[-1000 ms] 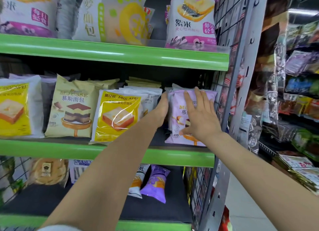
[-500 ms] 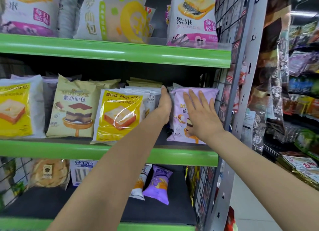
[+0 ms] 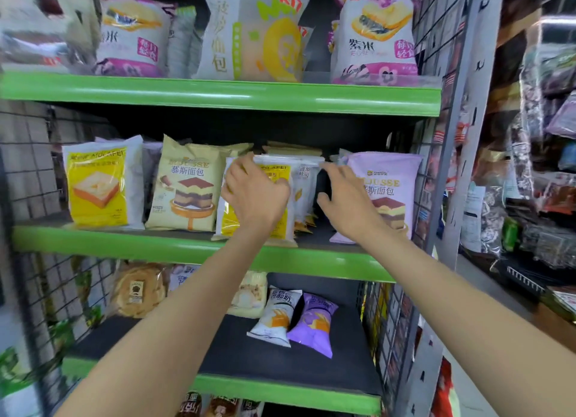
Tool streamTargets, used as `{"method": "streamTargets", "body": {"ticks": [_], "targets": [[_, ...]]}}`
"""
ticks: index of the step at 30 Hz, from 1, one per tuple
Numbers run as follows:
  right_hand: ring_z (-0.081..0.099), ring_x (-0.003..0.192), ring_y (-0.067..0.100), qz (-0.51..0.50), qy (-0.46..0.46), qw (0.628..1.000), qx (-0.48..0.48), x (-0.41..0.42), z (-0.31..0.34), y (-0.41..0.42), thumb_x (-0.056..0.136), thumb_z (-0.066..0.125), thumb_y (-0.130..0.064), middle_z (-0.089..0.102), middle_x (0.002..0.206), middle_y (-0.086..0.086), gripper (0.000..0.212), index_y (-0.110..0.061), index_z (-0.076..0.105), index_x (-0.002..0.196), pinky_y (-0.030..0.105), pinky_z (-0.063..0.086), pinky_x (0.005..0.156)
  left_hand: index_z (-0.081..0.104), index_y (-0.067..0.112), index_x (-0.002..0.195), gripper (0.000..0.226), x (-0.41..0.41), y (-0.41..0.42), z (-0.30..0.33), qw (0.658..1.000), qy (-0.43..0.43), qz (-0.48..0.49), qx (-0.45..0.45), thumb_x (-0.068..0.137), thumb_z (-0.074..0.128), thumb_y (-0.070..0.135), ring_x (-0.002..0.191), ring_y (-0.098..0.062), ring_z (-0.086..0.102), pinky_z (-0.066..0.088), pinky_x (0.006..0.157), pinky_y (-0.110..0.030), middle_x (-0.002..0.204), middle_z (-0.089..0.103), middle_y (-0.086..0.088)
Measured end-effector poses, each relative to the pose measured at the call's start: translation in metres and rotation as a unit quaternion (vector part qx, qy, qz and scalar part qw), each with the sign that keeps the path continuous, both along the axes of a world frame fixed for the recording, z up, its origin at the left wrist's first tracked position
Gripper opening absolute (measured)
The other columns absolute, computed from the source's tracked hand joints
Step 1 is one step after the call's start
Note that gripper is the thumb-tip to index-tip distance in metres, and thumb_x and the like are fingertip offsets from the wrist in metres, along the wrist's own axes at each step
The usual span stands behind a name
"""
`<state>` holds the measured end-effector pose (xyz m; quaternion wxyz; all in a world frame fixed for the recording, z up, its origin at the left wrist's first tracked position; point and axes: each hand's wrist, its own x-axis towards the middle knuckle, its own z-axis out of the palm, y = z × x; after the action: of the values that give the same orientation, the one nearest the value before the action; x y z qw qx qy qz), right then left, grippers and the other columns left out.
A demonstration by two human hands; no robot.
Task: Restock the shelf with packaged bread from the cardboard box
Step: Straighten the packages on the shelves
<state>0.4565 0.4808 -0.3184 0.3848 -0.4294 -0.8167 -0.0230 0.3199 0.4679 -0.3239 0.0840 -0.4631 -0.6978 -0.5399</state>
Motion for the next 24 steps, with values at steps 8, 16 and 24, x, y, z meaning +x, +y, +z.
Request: {"method": "streamTargets", "body": {"ticks": [8, 16, 24], "targets": [[0.027, 0.141, 0.024, 0.093, 0.070, 0.956, -0.269, -0.037, -0.025, 0.013, 0.080, 0.073, -0.031, 0.020, 0.156, 0.006, 0.099, -0.020, 0.005, 0.151, 0.032, 0.030, 0.107, 0.050, 0.003, 0.111, 0.075, -0.048, -0.018, -0.013, 0.987, -0.086, -0.056, -0.124, 0.067, 0.074, 0.058, 0.113, -0.027, 0.049, 0.044, 0.085, -0.035, 0.121, 0.053, -0.011], [0.046, 0.109, 0.025, 0.019, 0.032, 0.980, -0.196, -0.042, -0.027, 0.018, 0.073, 0.079, -0.029, 0.042, 0.131, 0.014, 0.080, -0.009, 0.032, 0.134, 0.026, 0.037, 0.081, 0.036, 0.012, 0.136, 0.097, -0.060, -0.001, -0.023, 0.962, -0.112, -0.211, -0.133, 0.058, 0.087, 0.040, 0.115, -0.020, 0.052, 0.044, 0.093, -0.032, 0.128, 0.054, 0.000], [0.055, 0.102, 0.031, -0.031, 0.045, 0.982, -0.179, -0.037, -0.027, 0.023, 0.079, 0.072, -0.011, 0.054, 0.113, 0.014, 0.070, -0.006, 0.028, 0.134, 0.029, 0.042, 0.066, 0.013, 0.013, 0.145, 0.127, -0.053, 0.026, -0.015, 0.946, -0.092, -0.238, -0.200, 0.049, 0.091, 0.039, 0.132, -0.030, 0.040, 0.038, 0.108, -0.048, 0.143, 0.040, -0.010]]}}
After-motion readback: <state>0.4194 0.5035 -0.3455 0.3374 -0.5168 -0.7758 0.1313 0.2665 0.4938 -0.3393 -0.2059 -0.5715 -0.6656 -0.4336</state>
